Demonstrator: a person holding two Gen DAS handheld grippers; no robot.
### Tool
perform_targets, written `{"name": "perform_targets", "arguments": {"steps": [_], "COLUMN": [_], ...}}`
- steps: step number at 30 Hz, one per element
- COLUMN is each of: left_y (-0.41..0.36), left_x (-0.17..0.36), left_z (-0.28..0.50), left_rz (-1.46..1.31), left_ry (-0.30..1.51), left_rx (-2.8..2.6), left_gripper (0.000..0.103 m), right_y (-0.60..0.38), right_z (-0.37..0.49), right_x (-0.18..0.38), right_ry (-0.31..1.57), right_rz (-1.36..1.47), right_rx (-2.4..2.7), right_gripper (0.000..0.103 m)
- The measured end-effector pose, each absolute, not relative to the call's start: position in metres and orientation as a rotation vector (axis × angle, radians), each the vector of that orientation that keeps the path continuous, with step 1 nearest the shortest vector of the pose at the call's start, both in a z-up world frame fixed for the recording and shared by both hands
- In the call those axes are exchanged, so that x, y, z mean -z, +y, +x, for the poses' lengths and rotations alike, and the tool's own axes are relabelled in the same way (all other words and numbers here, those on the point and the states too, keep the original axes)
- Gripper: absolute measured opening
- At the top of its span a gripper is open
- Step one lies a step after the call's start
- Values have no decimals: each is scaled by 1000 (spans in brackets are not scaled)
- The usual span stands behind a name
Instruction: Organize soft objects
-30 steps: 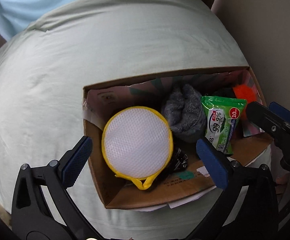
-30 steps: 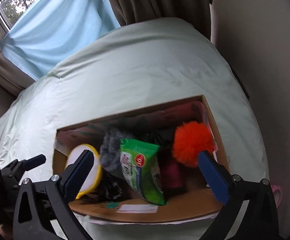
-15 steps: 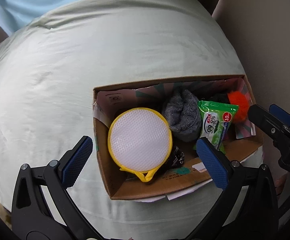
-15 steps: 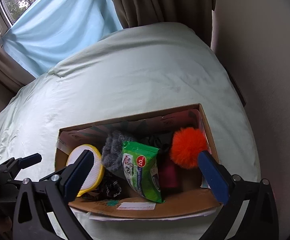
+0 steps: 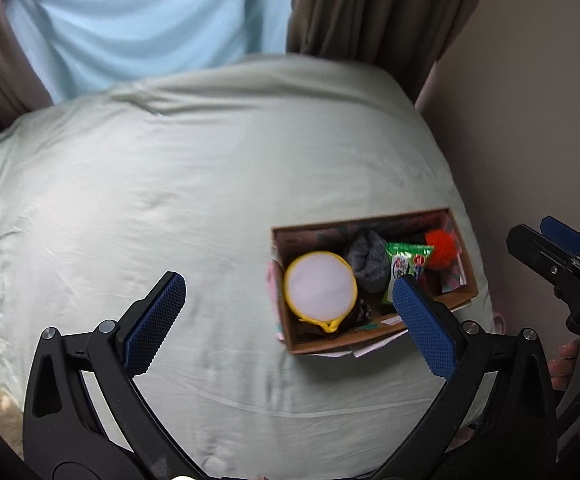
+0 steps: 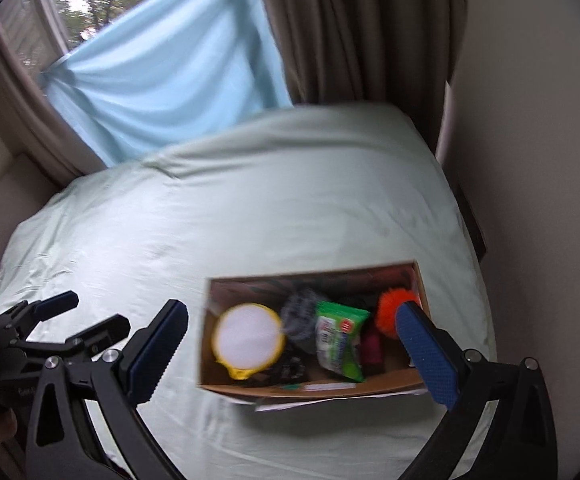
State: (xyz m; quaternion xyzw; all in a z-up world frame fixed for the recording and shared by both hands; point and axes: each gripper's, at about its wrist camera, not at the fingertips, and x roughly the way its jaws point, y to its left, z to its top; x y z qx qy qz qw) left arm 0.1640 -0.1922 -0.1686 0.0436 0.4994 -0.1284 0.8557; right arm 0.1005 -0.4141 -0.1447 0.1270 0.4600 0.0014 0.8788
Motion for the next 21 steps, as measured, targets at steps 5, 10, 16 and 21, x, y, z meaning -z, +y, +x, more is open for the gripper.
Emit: {"name": "perform_targets", "arguments": {"steps": [5, 10, 16, 21], "left_y": [-146, -102, -71, -62], "left_x": [104, 57, 30, 21], "left_z": [144, 116, 86, 59], "left_rz": [59, 22, 37, 60], "left_ry": [939, 825, 748, 682], "left_rx": [228, 198, 174, 162], "left_gripper": [103, 103, 103, 103], "right_y": [-373, -334, -300, -289], "right_z": [78, 58, 36, 21], "right_x": [73, 23, -2, -7], "right_ry": [869, 792, 740, 715], "right_rz": [195, 146, 109, 88], "right_rx": [-2, 10, 20, 60], "right_gripper": [103, 103, 103, 103]}}
